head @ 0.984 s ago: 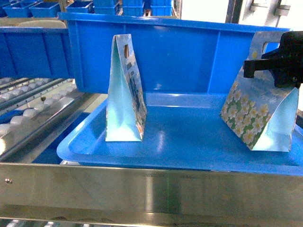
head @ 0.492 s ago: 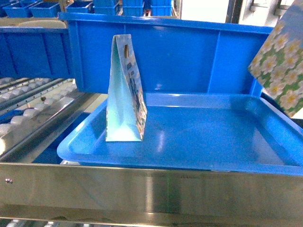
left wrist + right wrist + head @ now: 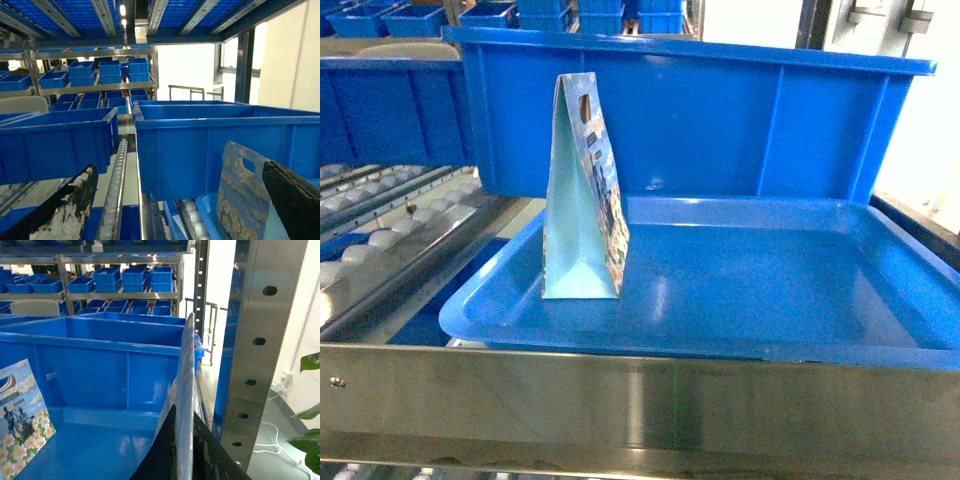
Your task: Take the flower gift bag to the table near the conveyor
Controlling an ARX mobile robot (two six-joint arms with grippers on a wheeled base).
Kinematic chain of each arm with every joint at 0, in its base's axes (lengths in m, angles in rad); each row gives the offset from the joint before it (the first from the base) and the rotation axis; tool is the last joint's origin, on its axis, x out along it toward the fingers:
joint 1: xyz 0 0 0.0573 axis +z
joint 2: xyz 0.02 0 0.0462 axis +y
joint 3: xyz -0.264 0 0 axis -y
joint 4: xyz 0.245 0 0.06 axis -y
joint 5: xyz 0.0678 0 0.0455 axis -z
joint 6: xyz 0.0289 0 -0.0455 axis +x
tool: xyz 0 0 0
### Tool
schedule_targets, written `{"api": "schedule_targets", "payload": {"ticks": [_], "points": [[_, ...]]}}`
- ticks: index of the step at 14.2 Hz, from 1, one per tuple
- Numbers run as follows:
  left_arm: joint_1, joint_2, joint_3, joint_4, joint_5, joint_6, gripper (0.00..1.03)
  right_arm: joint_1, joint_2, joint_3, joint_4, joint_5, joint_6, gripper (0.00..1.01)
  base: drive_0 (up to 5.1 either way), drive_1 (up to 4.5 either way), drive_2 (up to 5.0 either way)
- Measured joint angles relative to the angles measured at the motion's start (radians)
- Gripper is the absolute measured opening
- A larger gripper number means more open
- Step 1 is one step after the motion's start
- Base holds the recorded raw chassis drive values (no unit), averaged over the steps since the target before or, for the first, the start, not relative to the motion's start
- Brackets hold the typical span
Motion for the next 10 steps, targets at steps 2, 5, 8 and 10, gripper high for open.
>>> {"api": "schedule_targets", "payload": {"ticks": [2, 5, 8, 10], "points": [[0.0, 0.0, 0.0, -0.001, 0.0, 0.0, 0.98, 0.0, 0.003, 0.0, 0.001, 0.002, -0.004, 0.03, 0.0, 0.0, 0.0], [0.0, 0.0, 0.0, 0.0, 0.0, 0.0, 0.98, 0.0, 0.003, 0.0, 0.003, 0.002, -0.004, 0.03, 0.0, 0.0, 0.0], [-0.074, 0.059, 0.007, 0.046, -0.079, 0.008, 0.98, 0.0, 0.003, 0.0, 0.004, 0.002, -0.004, 0.03, 0.0, 0.0, 0.0], [-0.151, 0.11, 0.007, 0.033, -0.145, 0.011, 0.98, 0.0, 0.003, 0.0, 0.004, 0.002, -0.004, 0.03, 0.0, 0.0, 0.0]]}}
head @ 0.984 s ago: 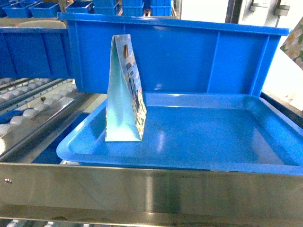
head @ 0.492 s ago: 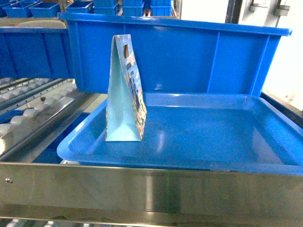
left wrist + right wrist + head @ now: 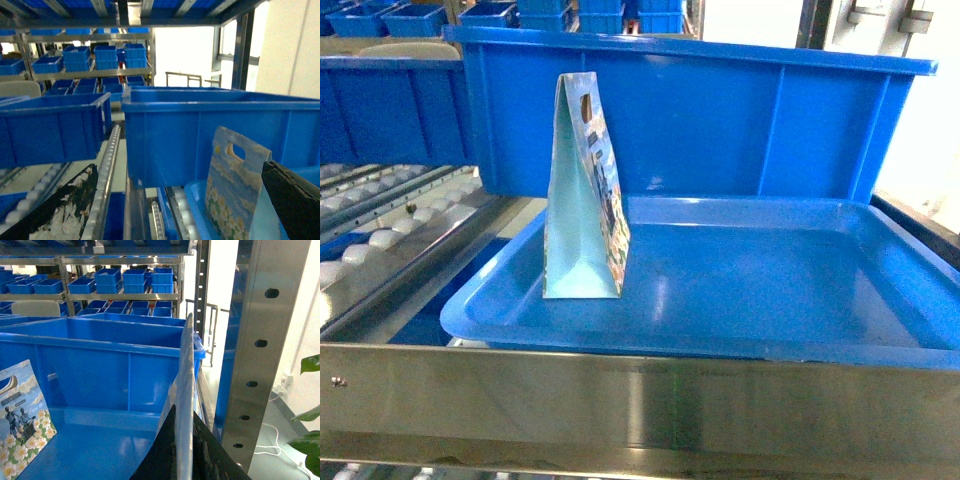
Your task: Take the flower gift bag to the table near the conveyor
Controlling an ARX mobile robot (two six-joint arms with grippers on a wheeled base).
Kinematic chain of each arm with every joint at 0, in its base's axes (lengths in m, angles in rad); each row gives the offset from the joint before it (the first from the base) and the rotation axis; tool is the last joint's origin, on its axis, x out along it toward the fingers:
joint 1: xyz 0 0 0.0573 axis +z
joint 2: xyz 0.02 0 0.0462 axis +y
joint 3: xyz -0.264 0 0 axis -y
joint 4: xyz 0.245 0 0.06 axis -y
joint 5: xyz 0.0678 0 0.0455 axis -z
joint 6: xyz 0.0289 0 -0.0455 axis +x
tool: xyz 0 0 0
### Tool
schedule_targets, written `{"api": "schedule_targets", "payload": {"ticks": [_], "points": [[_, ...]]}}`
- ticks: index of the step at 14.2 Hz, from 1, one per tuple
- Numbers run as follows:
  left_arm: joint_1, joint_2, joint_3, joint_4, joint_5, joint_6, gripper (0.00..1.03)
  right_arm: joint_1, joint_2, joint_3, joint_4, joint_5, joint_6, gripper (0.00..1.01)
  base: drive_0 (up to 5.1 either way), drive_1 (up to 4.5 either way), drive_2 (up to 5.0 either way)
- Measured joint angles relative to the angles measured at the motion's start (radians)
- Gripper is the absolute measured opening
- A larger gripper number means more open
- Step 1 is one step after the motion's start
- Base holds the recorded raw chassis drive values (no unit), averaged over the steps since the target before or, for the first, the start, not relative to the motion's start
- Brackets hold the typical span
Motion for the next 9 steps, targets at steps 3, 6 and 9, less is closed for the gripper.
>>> {"api": "schedule_targets", "payload": {"ticks": [3, 6, 9], "points": [[-0.127, 0.068, 0.034, -0.001, -0.097, 0.011, 0.98, 0.0, 0.0, 0.0, 0.0, 0.0, 0.0, 0.03, 0.0, 0.0, 0.0], [-0.229, 0.228, 0.12, 0.062, -0.2, 0.019, 0.98, 0.0, 0.0, 0.0, 0.0, 0.0, 0.0, 0.03, 0.0, 0.0, 0.0], [-0.246, 0.378, 0.219, 0.056, -0.188, -0.002, 0.98, 0.0, 0.0, 0.0, 0.0, 0.0, 0.0, 0.03, 0.0, 0.0, 0.0]]}}
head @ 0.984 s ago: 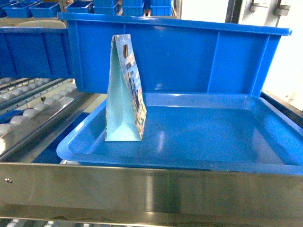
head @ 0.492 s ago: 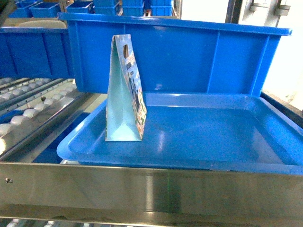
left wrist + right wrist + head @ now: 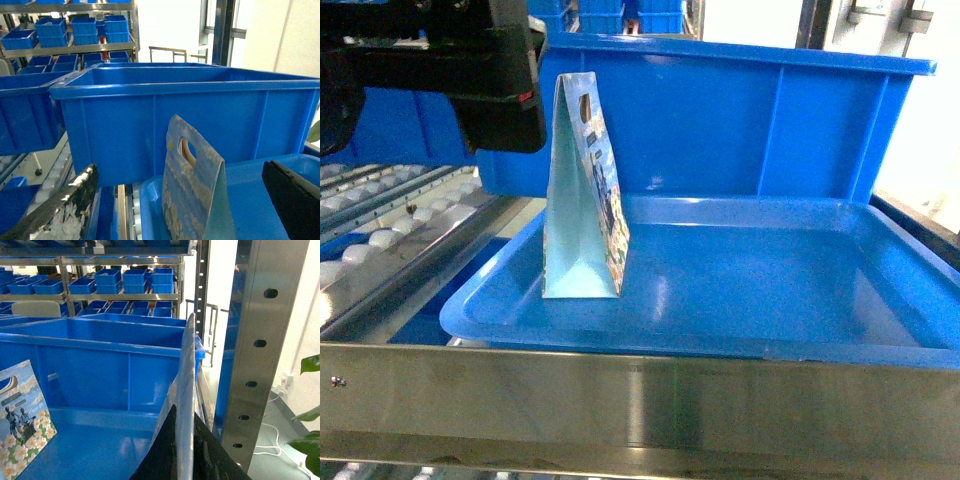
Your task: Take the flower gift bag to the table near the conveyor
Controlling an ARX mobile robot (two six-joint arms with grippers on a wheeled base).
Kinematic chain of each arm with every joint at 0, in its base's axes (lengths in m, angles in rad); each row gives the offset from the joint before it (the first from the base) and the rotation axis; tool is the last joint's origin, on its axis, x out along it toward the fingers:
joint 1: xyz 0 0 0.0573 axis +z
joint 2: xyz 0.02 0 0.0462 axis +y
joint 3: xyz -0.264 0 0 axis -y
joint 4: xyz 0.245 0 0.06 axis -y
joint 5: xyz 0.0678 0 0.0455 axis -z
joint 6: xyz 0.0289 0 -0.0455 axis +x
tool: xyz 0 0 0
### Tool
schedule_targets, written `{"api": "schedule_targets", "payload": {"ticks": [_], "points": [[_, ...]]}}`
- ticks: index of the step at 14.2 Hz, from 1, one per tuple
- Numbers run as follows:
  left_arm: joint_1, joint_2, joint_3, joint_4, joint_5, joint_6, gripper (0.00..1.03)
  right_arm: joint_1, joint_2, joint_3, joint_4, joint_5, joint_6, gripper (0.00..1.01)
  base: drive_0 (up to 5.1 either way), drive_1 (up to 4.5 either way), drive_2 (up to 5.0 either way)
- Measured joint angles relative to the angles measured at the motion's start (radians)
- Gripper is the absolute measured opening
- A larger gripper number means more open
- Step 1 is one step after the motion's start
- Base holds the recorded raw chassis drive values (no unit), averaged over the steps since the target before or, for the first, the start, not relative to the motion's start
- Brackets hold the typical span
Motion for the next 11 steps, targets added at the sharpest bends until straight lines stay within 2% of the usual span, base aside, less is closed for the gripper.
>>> {"api": "schedule_targets", "payload": {"ticks": [2, 3, 6, 9, 10, 11], "points": [[0.006, 0.073, 0.088, -0.019, 0.016, -0.007, 0.98, 0.0, 0.0, 0.0, 0.0, 0.0, 0.0, 0.03, 0.0, 0.0, 0.0], [0.006, 0.116, 0.132, -0.071, 0.043, -0.028, 0.98, 0.0, 0.0, 0.0, 0.0, 0.0, 0.0, 0.03, 0.0, 0.0, 0.0], [-0.024, 0.225, 0.229, -0.117, 0.039, -0.034, 0.98, 0.0, 0.0, 0.0, 0.0, 0.0, 0.0, 0.03, 0.0, 0.0, 0.0], [-0.041, 0.307, 0.281, -0.141, 0.003, -0.028, 0.98, 0.0, 0.0, 0.0, 0.0, 0.0, 0.0, 0.03, 0.0, 0.0, 0.0], [-0.037, 0.333, 0.294, -0.161, -0.014, -0.045, 0.98, 0.0, 0.0, 0.0, 0.0, 0.0, 0.0, 0.03, 0.0, 0.0, 0.0], [-0.048, 0.36, 0.314, -0.161, -0.055, -0.056, 0.85, 0.0, 0.0, 0.0, 0.0, 0.0, 0.0, 0.03, 0.0, 0.0, 0.0]]}}
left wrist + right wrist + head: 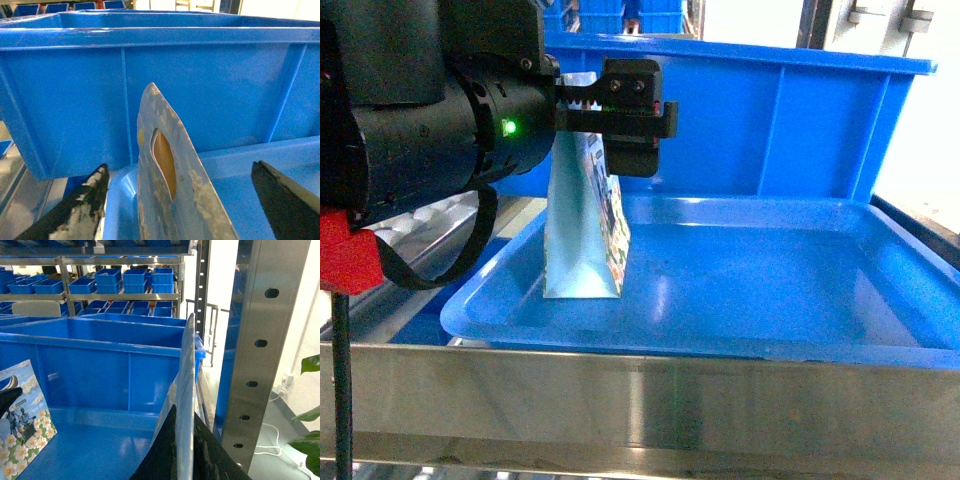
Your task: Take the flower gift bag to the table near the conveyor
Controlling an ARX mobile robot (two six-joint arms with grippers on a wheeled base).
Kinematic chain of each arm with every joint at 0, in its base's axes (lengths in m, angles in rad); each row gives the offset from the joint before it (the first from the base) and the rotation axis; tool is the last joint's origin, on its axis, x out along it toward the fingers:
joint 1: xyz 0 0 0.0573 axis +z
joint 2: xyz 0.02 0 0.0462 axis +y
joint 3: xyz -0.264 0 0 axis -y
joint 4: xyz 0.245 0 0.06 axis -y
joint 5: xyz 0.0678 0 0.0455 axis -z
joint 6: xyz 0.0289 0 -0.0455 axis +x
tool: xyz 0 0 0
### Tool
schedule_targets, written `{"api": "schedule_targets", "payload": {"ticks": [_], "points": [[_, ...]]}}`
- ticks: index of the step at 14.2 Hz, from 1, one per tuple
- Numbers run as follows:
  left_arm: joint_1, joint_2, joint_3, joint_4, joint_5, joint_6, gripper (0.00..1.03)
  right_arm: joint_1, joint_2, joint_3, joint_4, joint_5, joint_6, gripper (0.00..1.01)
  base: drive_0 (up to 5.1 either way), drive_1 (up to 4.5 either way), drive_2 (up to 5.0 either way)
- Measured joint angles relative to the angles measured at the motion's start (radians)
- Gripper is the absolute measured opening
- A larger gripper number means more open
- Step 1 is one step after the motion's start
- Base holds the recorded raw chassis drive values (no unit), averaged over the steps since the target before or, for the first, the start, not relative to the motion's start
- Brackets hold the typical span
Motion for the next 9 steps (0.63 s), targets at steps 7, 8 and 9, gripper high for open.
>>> {"api": "schedule_targets", "payload": {"ticks": [7, 8, 9], "points": [[-0.045, 0.021, 0.001, 0.026, -0.084, -0.004, 0.12, 0.0, 0.0, 0.0, 0.0, 0.0, 0.0, 0.03, 0.0, 0.0, 0.0], [-0.05, 0.021, -0.001, 0.032, -0.104, -0.005, 0.02, 0.0, 0.0, 0.0, 0.0, 0.0, 0.0, 0.03, 0.0, 0.0, 0.0], [-0.056, 0.021, -0.011, 0.053, -0.119, -0.002, 0.02, 0.0, 0.0, 0.0, 0.0, 0.0, 0.0, 0.03, 0.0, 0.0, 0.0]]}}
